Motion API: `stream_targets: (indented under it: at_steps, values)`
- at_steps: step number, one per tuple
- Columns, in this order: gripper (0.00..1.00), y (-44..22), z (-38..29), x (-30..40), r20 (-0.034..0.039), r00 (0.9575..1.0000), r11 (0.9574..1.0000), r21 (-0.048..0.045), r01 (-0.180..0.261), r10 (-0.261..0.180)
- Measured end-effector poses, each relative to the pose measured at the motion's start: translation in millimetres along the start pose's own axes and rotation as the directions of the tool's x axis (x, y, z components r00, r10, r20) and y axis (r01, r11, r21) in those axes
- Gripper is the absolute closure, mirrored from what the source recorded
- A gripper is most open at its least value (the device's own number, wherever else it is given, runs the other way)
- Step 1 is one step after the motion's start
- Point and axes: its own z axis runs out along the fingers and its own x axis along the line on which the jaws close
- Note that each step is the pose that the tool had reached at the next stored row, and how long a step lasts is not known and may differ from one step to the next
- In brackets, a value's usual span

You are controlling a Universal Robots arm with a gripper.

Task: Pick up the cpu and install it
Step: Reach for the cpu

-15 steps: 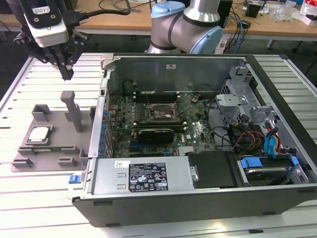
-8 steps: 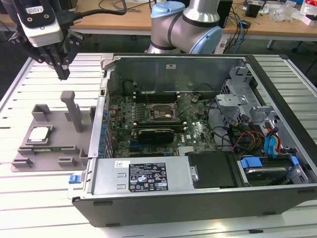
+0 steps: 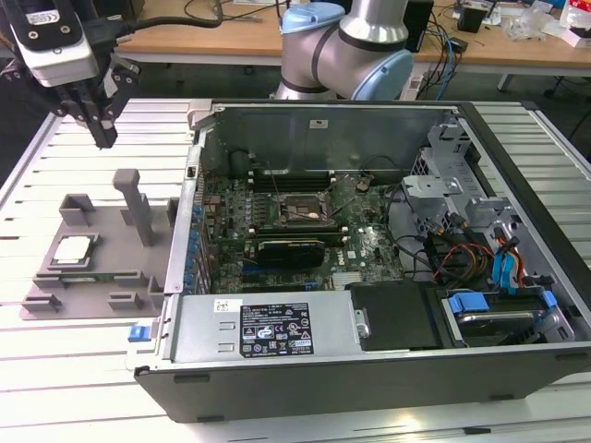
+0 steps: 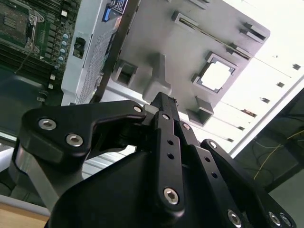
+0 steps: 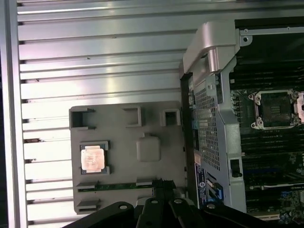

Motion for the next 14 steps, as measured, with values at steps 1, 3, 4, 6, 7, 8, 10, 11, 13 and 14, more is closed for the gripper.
stream_targets:
  at_steps: [1,3,4,6,7,8,10,11,13,14]
  values:
    - [0.89,0.0,0.1,1.9,0.0,1.0,1.0,0.0,0.0,0.0]
    - [0.89,0.0,0.6,4.8,0.0,1.0,1.0,0.0,0.0,0.0]
    - [0.89,-0.1,1.0,6.7,0.0,1.0,1.0,0.0,0.0,0.0]
    - [0.89,-0.1,1.5,10.1,0.0,1.0,1.0,0.0,0.0,0.0]
    - [0.89,-0.2,1.8,11.3,0.0,1.0,1.0,-0.0001,0.0,0.0]
    - [0.89,-0.2,2.2,14.2,0.0,1.0,1.0,0.0,0.0,0.0]
    - [0.89,-0.2,2.6,17.1,0.0,1.0,1.0,0.0,0.0,0.0]
    - [0.89,-0.2,2.7,18.3,0.0,1.0,1.0,0.0,0.0,0.0]
    - [0.89,-0.3,3.3,22.1,0.0,1.0,1.0,0.0,0.0,0.0]
    - [0.89,-0.3,3.6,24.3,0.0001,1.0,1.0,0.0,0.0,0.0]
